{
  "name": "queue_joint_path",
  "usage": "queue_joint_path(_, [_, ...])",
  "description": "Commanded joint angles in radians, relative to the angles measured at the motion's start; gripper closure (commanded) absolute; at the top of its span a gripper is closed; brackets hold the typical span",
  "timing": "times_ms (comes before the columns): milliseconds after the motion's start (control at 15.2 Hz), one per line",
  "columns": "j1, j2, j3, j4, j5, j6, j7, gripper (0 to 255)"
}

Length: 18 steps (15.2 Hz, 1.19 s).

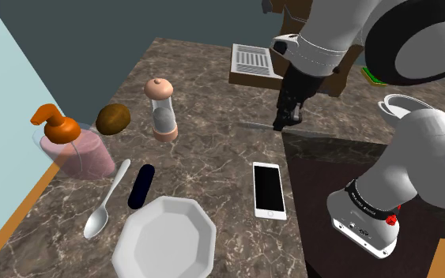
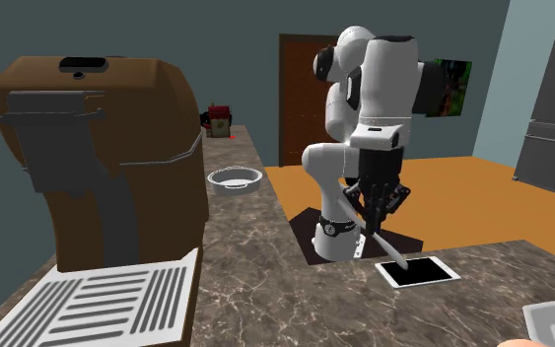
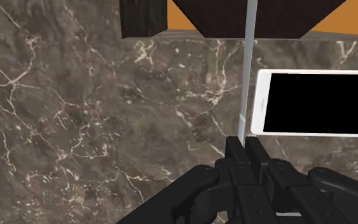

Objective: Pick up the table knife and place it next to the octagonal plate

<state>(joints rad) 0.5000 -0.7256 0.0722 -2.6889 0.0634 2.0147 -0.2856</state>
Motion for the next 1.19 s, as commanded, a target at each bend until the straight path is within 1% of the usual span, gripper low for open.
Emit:
queue_joint_path(0, [0.027,0.030,0.045,0.026,0.028,0.007,0.053,255])
queue_joint_path(330, [0.072,0.142,0.150,0.113,0.074,0.038,0.172,255])
queue_joint_path(594, [0.092,0.245,0.230,0.202,0.088,0.058,0.268,255])
queue_joint_path(858, [0.103,0.359,0.307,0.307,0.077,0.071,0.367,255])
queue_joint_path(1122, [0.109,0.483,0.379,0.428,0.040,0.075,0.474,255])
